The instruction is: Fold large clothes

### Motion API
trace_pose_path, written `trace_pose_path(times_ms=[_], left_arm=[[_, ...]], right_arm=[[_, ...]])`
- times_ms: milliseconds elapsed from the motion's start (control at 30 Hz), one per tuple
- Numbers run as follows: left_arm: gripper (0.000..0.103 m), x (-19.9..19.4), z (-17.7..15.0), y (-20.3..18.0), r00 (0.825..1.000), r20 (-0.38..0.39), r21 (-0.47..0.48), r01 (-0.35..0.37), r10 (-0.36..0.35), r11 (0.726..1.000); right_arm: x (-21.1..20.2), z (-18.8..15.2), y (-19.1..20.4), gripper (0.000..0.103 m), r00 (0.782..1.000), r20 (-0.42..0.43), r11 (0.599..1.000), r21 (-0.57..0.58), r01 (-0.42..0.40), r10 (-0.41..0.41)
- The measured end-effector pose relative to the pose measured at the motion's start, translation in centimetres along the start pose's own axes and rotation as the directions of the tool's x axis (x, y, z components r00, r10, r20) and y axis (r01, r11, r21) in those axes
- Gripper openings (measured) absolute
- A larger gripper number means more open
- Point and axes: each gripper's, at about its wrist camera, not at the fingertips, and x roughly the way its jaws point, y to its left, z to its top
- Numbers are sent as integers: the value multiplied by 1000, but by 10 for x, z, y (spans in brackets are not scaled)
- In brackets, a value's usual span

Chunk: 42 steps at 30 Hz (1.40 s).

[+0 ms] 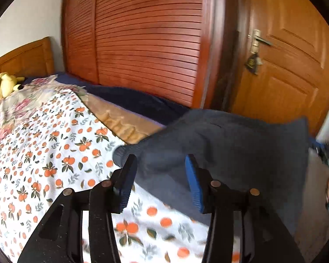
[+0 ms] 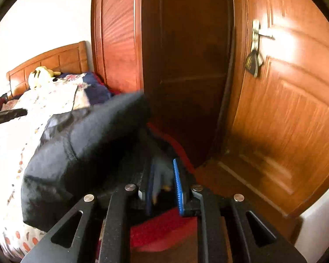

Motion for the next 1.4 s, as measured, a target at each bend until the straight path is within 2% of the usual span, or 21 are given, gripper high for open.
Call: trace_pose_path(times_ms=[67, 100, 133, 200, 333, 467, 633, 733, 833, 1000, 1133, 1200, 1300, 1400], left_arm=[[66, -18, -9, -2, 1000, 15, 9, 14, -14, 1000], [80, -26, -12, -2, 999, 29, 7, 22, -22, 1000], [84, -35, -16, -1, 998, 44, 2, 35, -35, 999], [86, -53, -26, 1, 996, 66, -26, 66, -64, 997], [87, -82, -46, 0, 996, 81, -28, 46, -44, 999], [87, -101, -63, 3, 997, 73, -29, 19, -17, 999], [87, -123, -86, 3, 996, 81, 19, -39, 37, 999], [87, -136, -100, 7, 995, 80, 17, -54, 52, 998], [87, -153, -115, 12, 994, 89, 4, -66, 65, 998], [87, -174, -132, 17, 992, 85, -17, -90, 91, 996], [87, -197, -142, 26, 988, 102, -43, -113, 117, 993], [87, -207, -147, 30, 987, 103, -55, -120, 125, 991], [88, -219, -155, 37, 984, 106, -60, -138, 144, 989], [94, -231, -166, 44, 979, 106, -72, -165, 172, 984]], right_arm=[[-10, 8, 14, 30, 999, 36, 1000, 4, -1, 1], [-13, 14, 20, 35, 999, 46, 1000, -1, -22, 22], [-15, 21, 28, 42, 998, 47, 999, -18, -49, 50], [-17, 27, 47, 45, 995, 44, 994, -59, -87, 90], [-1, 40, 71, 46, 989, 37, 987, -81, -140, 144], [19, 36, 73, 46, 978, -2, 974, -92, -209, 209], [70, 21, 40, 46, 984, -100, 987, -41, -154, 149], [96, 7, 22, 47, 974, -165, 988, 17, -156, 157], [104, -1, 17, 47, 978, -156, 990, 26, -138, 141], [94, 6, 23, 48, 985, -152, 997, 13, -78, 79], [73, 16, 50, 48, 995, -90, 998, -31, -51, 48], [53, 20, 62, 48, 995, -61, 996, -44, -77, 74], [26, 18, 85, 56, 991, -30, 990, -46, -134, 133], [6, 11, 116, 66, 978, -34, 976, -59, -209, 207]])
